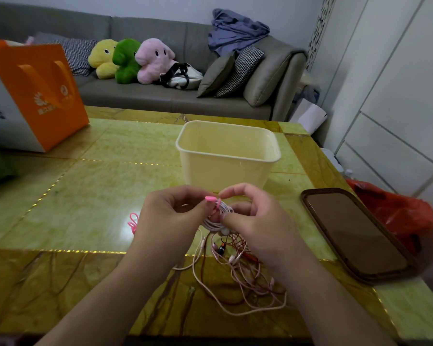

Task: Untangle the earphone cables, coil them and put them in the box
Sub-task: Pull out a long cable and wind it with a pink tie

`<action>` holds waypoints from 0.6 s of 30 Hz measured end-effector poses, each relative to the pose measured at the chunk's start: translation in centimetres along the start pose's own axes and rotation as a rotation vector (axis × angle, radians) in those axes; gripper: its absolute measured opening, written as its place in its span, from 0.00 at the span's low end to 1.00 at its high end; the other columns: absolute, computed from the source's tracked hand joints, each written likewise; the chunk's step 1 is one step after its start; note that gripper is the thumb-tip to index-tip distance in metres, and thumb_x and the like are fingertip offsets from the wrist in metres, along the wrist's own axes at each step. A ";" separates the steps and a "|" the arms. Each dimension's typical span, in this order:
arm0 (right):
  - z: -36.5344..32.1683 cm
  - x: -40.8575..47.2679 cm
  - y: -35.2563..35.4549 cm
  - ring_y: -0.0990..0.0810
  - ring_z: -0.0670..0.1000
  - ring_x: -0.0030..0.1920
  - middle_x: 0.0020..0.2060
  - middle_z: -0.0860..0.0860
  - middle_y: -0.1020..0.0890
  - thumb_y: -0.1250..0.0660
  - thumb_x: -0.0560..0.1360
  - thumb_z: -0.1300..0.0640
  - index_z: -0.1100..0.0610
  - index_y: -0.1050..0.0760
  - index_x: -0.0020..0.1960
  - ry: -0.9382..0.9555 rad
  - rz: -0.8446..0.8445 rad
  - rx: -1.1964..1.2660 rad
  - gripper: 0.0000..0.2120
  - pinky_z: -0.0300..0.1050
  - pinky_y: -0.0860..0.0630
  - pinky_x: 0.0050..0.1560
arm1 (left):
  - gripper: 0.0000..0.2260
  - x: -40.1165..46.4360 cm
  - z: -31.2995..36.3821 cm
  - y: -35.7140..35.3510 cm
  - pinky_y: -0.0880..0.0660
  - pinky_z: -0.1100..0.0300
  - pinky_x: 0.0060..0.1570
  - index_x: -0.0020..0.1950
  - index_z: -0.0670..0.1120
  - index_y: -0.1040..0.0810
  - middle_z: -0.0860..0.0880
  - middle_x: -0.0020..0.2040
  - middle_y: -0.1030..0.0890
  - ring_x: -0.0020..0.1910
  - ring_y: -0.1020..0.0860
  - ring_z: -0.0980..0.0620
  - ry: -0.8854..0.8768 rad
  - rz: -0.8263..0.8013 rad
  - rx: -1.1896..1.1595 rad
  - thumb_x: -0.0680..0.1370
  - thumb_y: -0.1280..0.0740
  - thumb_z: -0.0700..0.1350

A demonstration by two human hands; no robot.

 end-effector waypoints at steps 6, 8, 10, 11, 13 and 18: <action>-1.5 -0.9 0.1 0.14 0.47 0.34 0.37 0.49 0.13 0.26 0.79 0.50 0.45 0.29 0.54 0.193 0.064 -0.425 0.12 0.44 0.20 0.32 | 0.03 0.3 -1.2 0.3 0.14 0.46 0.51 0.48 0.40 0.12 0.39 0.42 0.12 0.46 0.13 0.39 0.130 0.008 -0.163 0.78 0.26 0.35; -1.8 -0.9 -0.1 0.15 0.44 0.40 0.39 0.46 0.15 0.24 0.78 0.52 0.45 0.28 0.53 0.318 0.073 -0.516 0.12 0.44 0.19 0.37 | 0.03 0.3 -1.3 0.2 0.14 0.48 0.50 0.48 0.39 0.12 0.38 0.43 0.12 0.47 0.13 0.38 0.151 -0.007 -0.169 0.78 0.26 0.35; -2.3 -1.0 -0.4 0.18 0.43 0.48 0.45 0.42 0.18 0.24 0.77 0.55 0.46 0.25 0.53 0.445 0.079 -0.600 0.11 0.43 0.20 0.45 | 0.03 0.2 -1.3 -0.1 0.15 0.52 0.46 0.48 0.40 0.12 0.38 0.42 0.12 0.45 0.13 0.39 0.155 -0.025 -0.168 0.77 0.26 0.35; -2.5 -1.1 -0.5 0.20 0.43 0.51 0.48 0.41 0.20 0.24 0.77 0.56 0.46 0.24 0.53 0.503 0.080 -0.648 0.11 0.44 0.22 0.49 | 0.03 0.1 -1.3 -0.2 0.15 0.52 0.45 0.47 0.40 0.12 0.38 0.42 0.12 0.44 0.13 0.39 0.157 -0.032 -0.169 0.77 0.25 0.35; -2.6 -1.3 -0.7 0.22 0.44 0.54 0.50 0.41 0.21 0.23 0.75 0.58 0.47 0.21 0.54 0.570 0.087 -0.692 0.11 0.45 0.23 0.51 | 0.03 0.1 -1.5 -0.4 0.15 0.49 0.47 0.45 0.42 0.11 0.38 0.42 0.13 0.43 0.13 0.38 0.165 -0.049 -0.162 0.76 0.25 0.35; -2.7 -1.5 -0.4 0.21 0.49 0.53 0.49 0.44 0.22 0.23 0.76 0.57 0.50 0.19 0.51 0.633 0.154 -0.673 0.07 0.51 0.22 0.50 | 0.03 0.1 -2.0 -0.6 0.15 0.46 0.52 0.45 0.42 0.11 0.37 0.43 0.13 0.44 0.13 0.39 0.214 -0.094 -0.174 0.76 0.25 0.36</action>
Point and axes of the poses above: each hand's wrist, its own x-axis towards the middle knuckle, its own y-axis out of the back of the hand, z = x × y, the point moved 7 cm from there along x, towards the middle knuckle
